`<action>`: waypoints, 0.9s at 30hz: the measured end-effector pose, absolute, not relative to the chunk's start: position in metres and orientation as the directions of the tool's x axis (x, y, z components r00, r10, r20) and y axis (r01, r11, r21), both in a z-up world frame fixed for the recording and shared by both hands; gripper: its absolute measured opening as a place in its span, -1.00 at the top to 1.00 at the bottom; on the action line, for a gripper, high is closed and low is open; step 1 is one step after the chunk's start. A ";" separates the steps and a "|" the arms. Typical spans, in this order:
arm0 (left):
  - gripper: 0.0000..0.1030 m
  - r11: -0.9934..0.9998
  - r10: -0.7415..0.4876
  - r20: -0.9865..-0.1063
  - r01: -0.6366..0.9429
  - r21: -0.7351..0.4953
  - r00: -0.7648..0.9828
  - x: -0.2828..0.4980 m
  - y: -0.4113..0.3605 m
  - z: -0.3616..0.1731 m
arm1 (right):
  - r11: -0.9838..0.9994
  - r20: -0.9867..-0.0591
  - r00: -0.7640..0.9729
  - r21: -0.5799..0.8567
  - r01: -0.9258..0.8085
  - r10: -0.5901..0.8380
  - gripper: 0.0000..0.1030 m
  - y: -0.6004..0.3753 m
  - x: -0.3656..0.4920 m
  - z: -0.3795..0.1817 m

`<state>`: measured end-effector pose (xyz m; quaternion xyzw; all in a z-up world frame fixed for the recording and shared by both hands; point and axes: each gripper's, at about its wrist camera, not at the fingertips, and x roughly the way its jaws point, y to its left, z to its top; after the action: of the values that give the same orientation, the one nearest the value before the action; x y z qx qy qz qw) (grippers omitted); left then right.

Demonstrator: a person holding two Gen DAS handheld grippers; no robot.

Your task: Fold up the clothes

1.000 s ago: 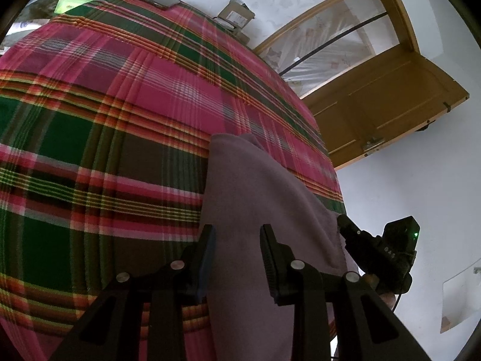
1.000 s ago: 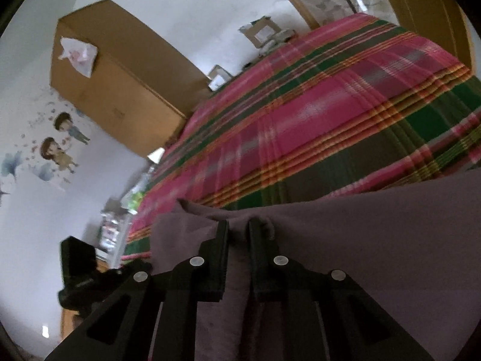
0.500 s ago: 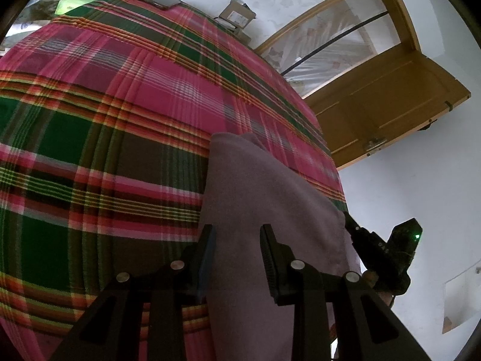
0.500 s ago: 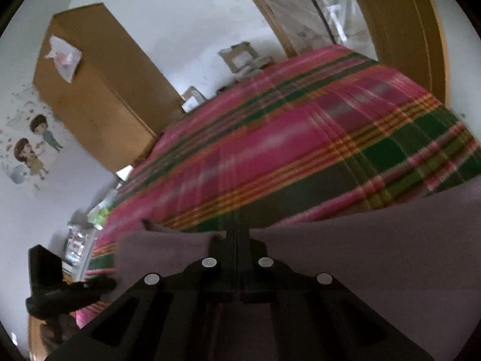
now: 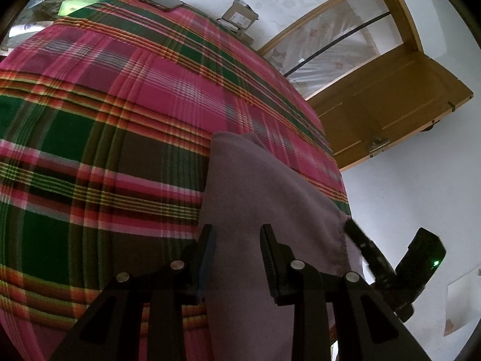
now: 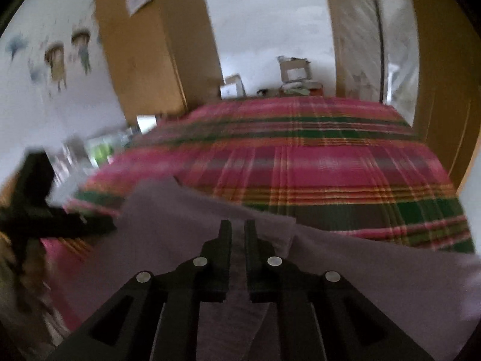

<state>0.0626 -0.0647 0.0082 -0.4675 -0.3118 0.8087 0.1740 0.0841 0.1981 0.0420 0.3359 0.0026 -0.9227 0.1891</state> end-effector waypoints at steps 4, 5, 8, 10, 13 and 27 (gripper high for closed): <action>0.40 -0.745 0.573 -0.648 0.010 -0.667 -0.503 0.063 -0.065 0.009 | -0.963 -0.683 -0.698 0.029 0.267 -0.214 0.82 0.202 0.073 0.025; 0.40 -0.745 0.573 -0.647 0.010 -0.667 -0.503 0.063 -0.065 0.009 | -0.965 -0.690 -0.692 0.040 0.258 -0.214 0.82 0.206 0.071 0.022; 0.40 -0.744 0.574 -0.646 0.009 -0.668 -0.503 0.063 -0.065 0.009 | -0.970 -0.709 -0.671 0.074 0.232 -0.215 0.76 0.217 0.067 0.015; 0.40 -0.742 0.575 -0.644 0.010 -0.670 -0.504 0.064 -0.065 0.008 | -0.971 -0.713 -0.669 0.067 0.231 -0.209 0.75 0.217 0.067 0.013; 0.40 -0.741 0.575 -0.643 0.011 -0.671 -0.507 0.066 -0.066 0.009 | -0.972 -0.716 -0.666 0.073 0.223 -0.207 0.70 0.219 0.068 0.013; 0.40 -0.732 0.589 -0.627 -0.007 -0.681 -0.510 0.077 -0.068 0.012 | -0.940 -0.643 -0.698 0.110 0.322 -0.315 0.67 0.211 0.139 0.034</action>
<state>0.0770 -0.0679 0.0118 -0.4594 -0.3164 0.8092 0.1842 0.1394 0.2111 0.0342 0.3477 0.0054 -0.9215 0.1728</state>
